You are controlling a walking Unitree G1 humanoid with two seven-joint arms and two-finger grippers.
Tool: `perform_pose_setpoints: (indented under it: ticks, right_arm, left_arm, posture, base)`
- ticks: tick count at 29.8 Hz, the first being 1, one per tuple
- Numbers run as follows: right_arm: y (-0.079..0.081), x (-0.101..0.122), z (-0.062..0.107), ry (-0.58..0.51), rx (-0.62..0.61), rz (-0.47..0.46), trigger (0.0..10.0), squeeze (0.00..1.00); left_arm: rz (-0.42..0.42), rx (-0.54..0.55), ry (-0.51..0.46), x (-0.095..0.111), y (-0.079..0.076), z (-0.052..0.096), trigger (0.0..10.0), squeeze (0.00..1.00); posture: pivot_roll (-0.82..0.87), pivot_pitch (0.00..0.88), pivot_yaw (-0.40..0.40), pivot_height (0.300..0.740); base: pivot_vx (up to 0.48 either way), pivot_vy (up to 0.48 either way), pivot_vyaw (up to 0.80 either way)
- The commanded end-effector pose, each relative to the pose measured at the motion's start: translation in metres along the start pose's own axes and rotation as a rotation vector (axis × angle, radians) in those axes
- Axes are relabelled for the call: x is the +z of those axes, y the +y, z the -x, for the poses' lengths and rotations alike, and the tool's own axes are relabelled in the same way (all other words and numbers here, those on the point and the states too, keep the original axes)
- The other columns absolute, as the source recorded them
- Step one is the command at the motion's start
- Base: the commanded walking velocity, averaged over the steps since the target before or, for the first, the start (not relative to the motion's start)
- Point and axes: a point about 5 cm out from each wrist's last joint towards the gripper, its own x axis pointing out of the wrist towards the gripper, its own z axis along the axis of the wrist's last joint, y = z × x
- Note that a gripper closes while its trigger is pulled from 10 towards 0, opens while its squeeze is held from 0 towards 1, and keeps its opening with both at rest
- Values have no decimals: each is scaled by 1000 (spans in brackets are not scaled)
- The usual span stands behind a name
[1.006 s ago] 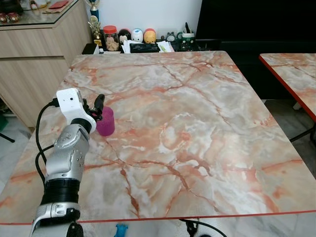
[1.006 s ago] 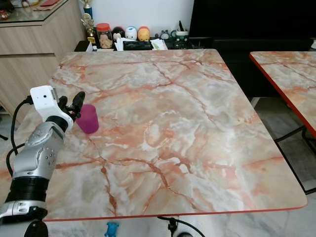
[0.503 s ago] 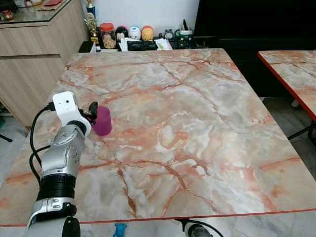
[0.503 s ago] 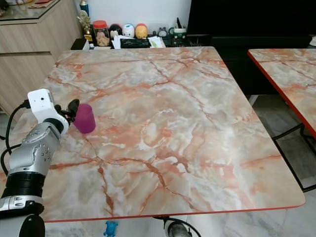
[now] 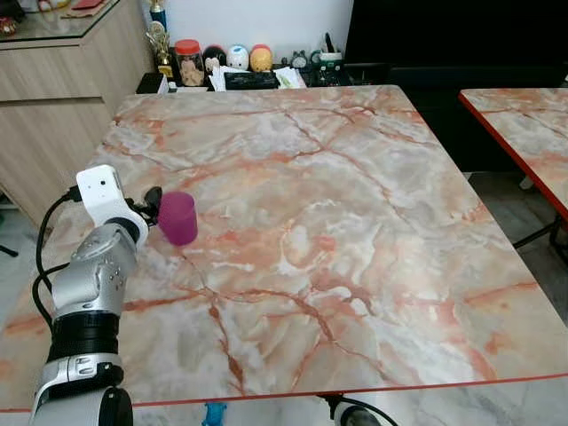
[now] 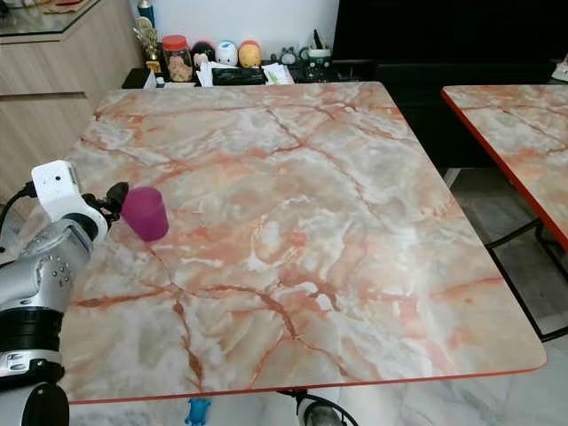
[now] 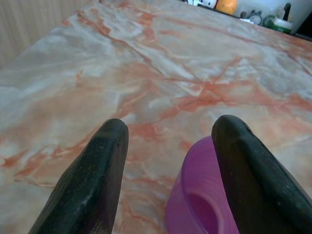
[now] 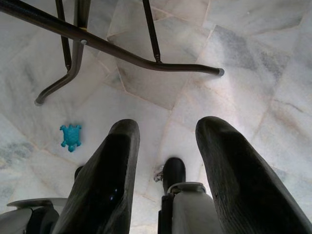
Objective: Setting the table
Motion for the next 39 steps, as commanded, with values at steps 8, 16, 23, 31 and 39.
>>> perform_pose_setpoints:
  ticks: [8,16,23,31,39]
  right_arm:
    - [-2,-3,0,8,3,-6,10000,0]
    - [-5,-9,2,17,-1,-7,10000,0]
    - [-6,-10,2,17,-3,-8,10000,0]
    - [-8,-12,3,19,-1,-6,10000,0]
    - [-9,-15,3,22,1,-6,10000,0]
  left_arm:
    - [-18,-38,77,-5,-5,4,10000,0]
    - [-12,-17,129,-11,-4,5,10000,0]
    - [-9,-28,155,-16,-7,5,10000,0]
    - [-8,-25,158,-17,-5,5,0,0]
    - [-4,-21,153,-15,-3,5,0,0]
  posture:
    - [158,61,-26,740]
    - [158,63,-26,740]
    - [156,61,-26,740]
    - [154,62,-25,740]
    - [158,62,-27,740]
  base:
    - [0,0,0]
    - [0,0,0]
    - [0,0,0]
    - [0,0,0]
    - [0,0,0]
